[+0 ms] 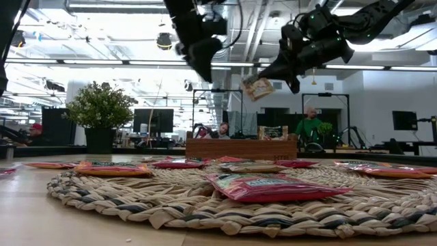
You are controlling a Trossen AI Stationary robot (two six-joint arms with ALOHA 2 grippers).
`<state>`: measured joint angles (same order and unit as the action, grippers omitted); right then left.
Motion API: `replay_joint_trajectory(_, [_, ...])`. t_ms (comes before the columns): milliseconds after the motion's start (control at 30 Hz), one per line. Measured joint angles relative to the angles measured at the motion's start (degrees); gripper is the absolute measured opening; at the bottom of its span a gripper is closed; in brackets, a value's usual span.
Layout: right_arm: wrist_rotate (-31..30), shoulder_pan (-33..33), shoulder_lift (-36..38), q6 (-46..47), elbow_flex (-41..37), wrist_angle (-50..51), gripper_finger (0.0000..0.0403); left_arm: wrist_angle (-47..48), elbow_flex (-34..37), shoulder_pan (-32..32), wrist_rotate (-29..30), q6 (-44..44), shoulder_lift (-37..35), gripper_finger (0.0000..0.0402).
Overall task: Pick & Place Tea
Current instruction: Put the gold tea bag into the wooden organizer
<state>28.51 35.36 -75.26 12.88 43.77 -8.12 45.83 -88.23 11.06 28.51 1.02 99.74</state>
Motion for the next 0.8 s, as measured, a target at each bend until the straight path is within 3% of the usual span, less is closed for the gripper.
replay_joint_trajectory(167, [0.0, 1.0, 0.0, -1.7, 0.0, 3.2, 0.0000, 5.7, 0.8, 3.7, 0.0, 7.0, 0.0, 0.0150])
replay_joint_trajectory(500, [-2.2, 0.7, 0.5, -2.9, 0.0, 4.9, 0.0000, 5.0, 8.3, 6.6, -0.5, 12.3, -0.7, 0.0150])
replay_joint_trajectory(800, [-10.4, -0.1, 9.7, -4.3, -2.2, 3.6, 0.0000, 5.0, 15.6, 6.6, -0.7, 13.7, -3.6, 0.0150])
